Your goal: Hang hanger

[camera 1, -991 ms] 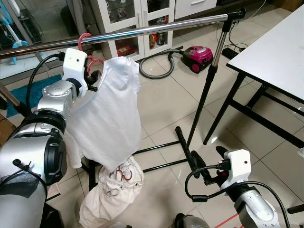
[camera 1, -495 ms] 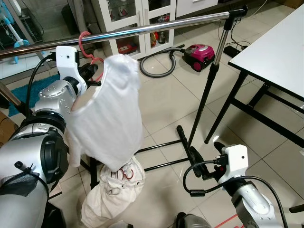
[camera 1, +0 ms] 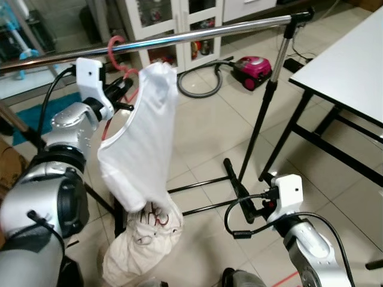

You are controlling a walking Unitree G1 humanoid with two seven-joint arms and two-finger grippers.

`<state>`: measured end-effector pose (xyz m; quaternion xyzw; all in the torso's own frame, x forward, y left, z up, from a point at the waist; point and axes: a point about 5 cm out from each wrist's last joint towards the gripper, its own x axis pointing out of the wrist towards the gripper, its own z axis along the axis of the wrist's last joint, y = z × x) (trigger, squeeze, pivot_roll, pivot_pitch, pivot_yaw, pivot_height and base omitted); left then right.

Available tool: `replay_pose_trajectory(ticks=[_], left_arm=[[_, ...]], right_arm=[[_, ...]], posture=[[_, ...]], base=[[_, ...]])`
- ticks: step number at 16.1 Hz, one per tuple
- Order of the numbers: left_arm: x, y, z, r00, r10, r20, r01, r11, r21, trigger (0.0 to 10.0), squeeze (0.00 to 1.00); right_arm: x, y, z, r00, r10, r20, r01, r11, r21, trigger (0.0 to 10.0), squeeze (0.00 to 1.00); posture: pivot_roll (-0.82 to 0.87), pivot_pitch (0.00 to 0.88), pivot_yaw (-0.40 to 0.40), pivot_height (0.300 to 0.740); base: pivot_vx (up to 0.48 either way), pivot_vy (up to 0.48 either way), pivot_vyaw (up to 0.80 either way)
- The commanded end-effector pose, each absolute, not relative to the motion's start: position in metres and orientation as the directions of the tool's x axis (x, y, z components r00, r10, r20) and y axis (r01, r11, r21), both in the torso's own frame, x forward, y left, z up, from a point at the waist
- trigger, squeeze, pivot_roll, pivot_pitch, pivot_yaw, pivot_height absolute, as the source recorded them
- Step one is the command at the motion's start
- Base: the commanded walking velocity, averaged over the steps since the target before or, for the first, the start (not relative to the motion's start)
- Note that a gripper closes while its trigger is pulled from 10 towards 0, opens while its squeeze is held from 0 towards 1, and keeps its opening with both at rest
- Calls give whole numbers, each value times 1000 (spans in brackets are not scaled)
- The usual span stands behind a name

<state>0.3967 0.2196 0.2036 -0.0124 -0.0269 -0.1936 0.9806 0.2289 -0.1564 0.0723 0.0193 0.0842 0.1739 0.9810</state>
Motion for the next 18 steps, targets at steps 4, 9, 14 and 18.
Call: replay_pose_trajectory(ticks=[4,9,14,18], left_arm=[[391,209,238,890,-369,269,364,929,69,0,0],[361,198,234,884,-305,355,321,947,15,0,0],[320,175,190,945,-199,258,234,965,-115,0,0],[298,161,171,967,-195,162,209,975,-72,0,0]], right_arm=[[244,-149,72,908,394,-141,-389,919,67,10000,0],[265,-136,74,888,445,-117,-438,895,81,10000,0],[294,-138,81,911,404,-81,-398,914,81,10000,0],[304,-129,81,897,436,-75,-431,899,74,10000,0]], posture=[[-76,13,45,740],[19,0,6,740],[113,0,-49,740],[152,0,-64,740]], base=[[0,0,0],[0,0,0],[0,0,0],[0,0,0]])
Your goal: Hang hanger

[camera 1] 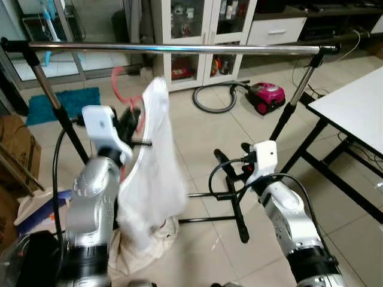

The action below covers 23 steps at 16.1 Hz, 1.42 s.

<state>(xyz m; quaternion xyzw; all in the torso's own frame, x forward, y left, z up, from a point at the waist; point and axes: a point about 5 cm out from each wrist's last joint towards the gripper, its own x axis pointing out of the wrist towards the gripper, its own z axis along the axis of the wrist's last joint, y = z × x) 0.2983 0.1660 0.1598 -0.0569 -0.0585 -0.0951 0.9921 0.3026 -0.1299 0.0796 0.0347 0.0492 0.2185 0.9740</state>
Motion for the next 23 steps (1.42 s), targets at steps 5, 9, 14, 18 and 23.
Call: replay_pose_trajectory(ticks=[5,9,14,18,23], left_arm=[[289,165,135,996,-90,21,91,995,-42,10000,0],[287,148,119,983,-176,-45,176,984,-4,10000,0],[291,146,112,965,-246,-94,252,966,60,10000,0],[291,137,112,962,-261,-79,263,965,15,10000,0],[294,131,110,958,-275,-83,274,962,-15,10000,0]], right_arm=[[310,-128,83,917,397,-38,-394,916,72,10000,0],[312,-130,81,936,352,-28,-349,934,74,10000,0],[312,-123,79,952,304,-13,-302,950,83,10000,0],[311,-125,76,958,286,-27,-282,955,88,10000,0],[312,-129,74,957,288,-45,-284,956,80,10000,0]], posture=[[152,0,-51,740],[143,0,-32,740],[142,0,6,740],[142,0,6,740],[116,0,3,740]], base=[[0,0,0],[0,0,0],[0,0,0],[0,0,0],[-117,188,-528]])
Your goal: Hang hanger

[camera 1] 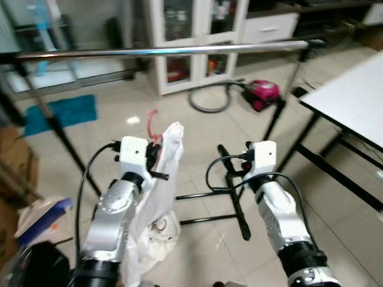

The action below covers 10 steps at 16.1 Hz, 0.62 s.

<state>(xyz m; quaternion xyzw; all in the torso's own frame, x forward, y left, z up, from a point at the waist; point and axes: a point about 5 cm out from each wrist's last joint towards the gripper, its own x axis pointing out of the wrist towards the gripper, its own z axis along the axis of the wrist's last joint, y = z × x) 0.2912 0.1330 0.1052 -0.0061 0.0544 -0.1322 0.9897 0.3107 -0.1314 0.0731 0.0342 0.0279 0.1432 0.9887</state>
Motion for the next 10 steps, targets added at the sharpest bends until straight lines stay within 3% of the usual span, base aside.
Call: replay_pose_trajectory(ticks=[1,4,10], left_arm=[[294,131,110,960,-269,-76,269,963,-12,10000,0],[296,130,111,962,-263,-68,263,965,-13,10000,0],[299,129,110,962,-264,-63,264,965,-12,10000,0]], right_arm=[[313,-130,74,957,288,-46,-284,956,79,10000,0],[315,-132,76,957,286,-46,-283,957,67,10000,0],[314,-133,77,956,291,-37,-288,956,59,10000,0]], posture=[[115,0,2,740],[108,0,-3,740],[101,0,-5,740]], base=[[-274,0,-731],[0,0,-731],[0,0,0]])
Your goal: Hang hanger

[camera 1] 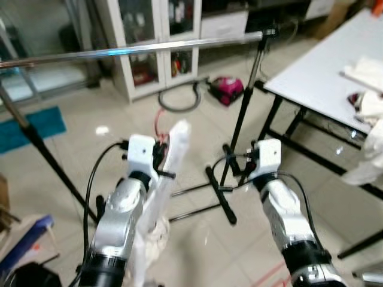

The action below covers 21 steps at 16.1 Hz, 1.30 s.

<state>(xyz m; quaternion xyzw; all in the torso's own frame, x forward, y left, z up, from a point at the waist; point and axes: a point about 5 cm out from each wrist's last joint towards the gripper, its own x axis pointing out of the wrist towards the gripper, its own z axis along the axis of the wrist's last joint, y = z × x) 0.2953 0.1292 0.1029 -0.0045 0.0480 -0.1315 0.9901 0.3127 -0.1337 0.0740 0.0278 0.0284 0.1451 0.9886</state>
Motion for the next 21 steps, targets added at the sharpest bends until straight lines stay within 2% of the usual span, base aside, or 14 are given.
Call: replay_pose_trajectory(ticks=[1,4,18,21], left_arm=[[300,129,110,962,-266,-63,266,964,-9,10000,0],[301,127,109,961,-269,-63,269,963,-11,10000,0],[303,129,106,966,-251,-64,252,968,-3,10000,0],[304,130,107,965,-254,-60,255,967,6,10000,0]], right_arm=[[314,-134,77,956,292,-35,-289,955,58,10000,0],[314,-135,77,955,293,-35,-291,955,58,10000,0],[314,-135,77,953,299,-42,-295,953,71,10000,0],[314,-135,74,953,298,-59,-293,953,74,10000,0]], posture=[[95,0,-5,740],[92,0,-5,740],[93,0,-8,740],[90,0,-4,740]], base=[[0,0,0],[0,0,0],[-261,0,0],[0,0,-708]])
